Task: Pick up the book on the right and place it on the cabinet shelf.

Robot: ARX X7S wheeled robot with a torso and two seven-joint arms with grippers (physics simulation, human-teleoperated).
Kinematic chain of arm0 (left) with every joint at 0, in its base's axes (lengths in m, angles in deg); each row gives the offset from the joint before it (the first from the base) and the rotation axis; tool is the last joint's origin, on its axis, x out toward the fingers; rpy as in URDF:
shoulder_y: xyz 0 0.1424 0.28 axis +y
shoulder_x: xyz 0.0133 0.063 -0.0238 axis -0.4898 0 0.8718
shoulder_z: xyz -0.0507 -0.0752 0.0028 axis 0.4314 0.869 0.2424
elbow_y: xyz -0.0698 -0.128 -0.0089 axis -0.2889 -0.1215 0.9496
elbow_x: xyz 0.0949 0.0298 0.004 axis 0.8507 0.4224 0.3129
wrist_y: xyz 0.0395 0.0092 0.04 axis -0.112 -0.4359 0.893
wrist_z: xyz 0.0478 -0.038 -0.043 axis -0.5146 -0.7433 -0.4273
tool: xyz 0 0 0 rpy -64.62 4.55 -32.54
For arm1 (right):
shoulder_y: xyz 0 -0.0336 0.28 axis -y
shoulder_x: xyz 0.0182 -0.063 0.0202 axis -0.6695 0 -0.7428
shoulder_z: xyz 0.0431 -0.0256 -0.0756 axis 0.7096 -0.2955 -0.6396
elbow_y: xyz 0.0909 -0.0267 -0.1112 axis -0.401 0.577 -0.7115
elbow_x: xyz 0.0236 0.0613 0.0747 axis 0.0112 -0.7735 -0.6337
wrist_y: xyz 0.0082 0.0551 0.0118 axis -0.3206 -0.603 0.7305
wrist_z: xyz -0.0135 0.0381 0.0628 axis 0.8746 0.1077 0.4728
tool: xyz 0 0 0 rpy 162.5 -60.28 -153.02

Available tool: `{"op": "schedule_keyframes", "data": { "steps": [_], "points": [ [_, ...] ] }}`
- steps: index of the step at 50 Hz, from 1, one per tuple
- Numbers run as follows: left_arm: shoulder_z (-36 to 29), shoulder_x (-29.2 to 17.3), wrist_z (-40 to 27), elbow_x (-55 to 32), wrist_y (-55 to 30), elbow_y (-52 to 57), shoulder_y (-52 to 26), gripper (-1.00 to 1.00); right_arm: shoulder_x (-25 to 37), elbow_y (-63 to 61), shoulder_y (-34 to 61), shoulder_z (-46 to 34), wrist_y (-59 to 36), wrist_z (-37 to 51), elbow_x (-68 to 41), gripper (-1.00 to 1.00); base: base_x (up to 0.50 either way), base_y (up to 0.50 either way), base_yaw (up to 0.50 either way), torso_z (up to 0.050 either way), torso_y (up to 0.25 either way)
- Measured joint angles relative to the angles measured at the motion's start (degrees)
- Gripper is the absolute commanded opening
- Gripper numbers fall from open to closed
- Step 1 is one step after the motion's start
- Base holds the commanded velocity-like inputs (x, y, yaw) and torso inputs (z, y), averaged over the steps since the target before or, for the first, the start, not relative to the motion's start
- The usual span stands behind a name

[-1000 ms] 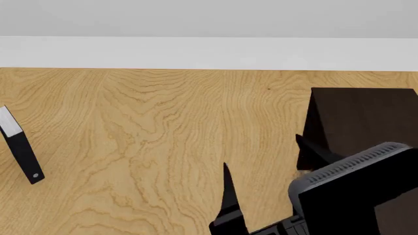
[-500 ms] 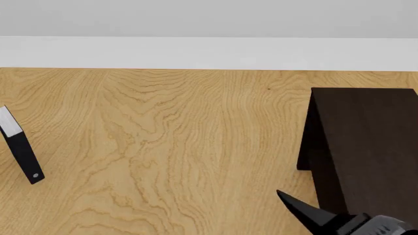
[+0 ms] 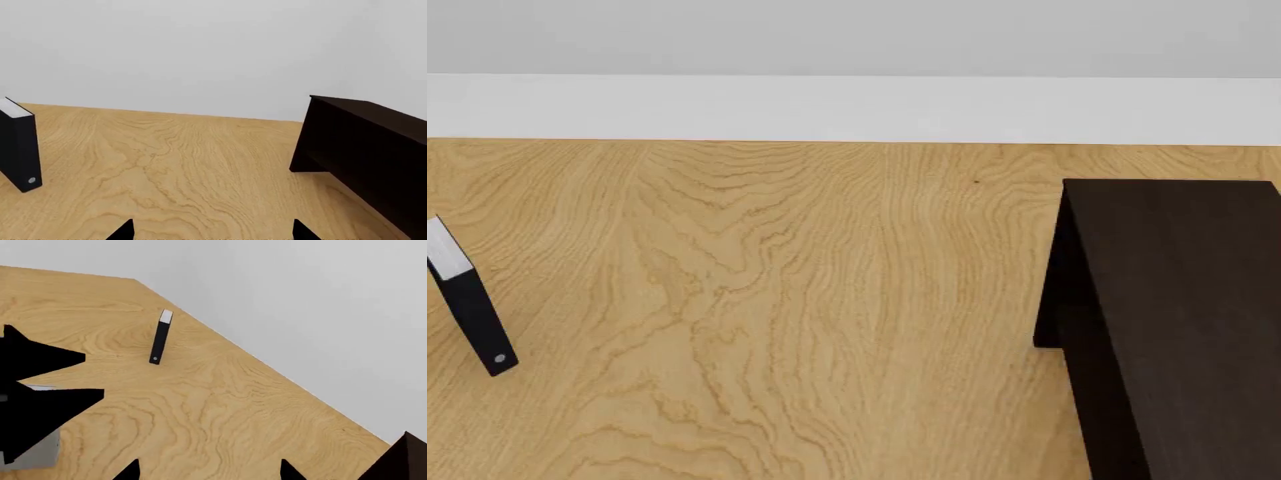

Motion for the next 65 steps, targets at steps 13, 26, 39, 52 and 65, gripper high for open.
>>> {"op": "schedule_keyframes", "data": {
  "steps": [13,26,39,52,65],
  "points": [
    [-0.3,-0.3,-0.2,-0.4,-0.2,-0.5,-0.6,1.00,2.1,0.0,11.7,-19.2,2.8,-1.4,5.2,1.00,0.00,0.00,0.00,0.000,0.000],
    [-0.6,-0.6,-0.5,-0.6,-0.3,-0.9,-1.1,1.00,2.3,0.0,26.5,-41.0,3.8,-1.9,9.6,1.00,0.00,0.00,0.00,0.000,0.000],
    [-0.8,-1.0,-0.8,-1.1,-0.6,-0.8,-1.3,1.00,0.0,0.0,41.0,-62.2,4.0,0.4,11.6,1.00,0.00,0.00,0.00,0.000,0.000],
    [-1.1,-1.4,-1.1,-1.6,-0.9,-0.8,-1.8,1.00,-4.2,0.6,50.1,-73.8,2.8,3.4,8.7,1.00,0.00,0.00,0.00,0.000,0.000],
    [-1.4,-1.8,-1.5,-2.0,-1.2,-0.6,-2.2,1.00,-6.4,1.6,54.4,-76.6,1.2,4.1,2.1,1.00,0.00,0.00,0.00,0.000,0.000]
  ]
}}
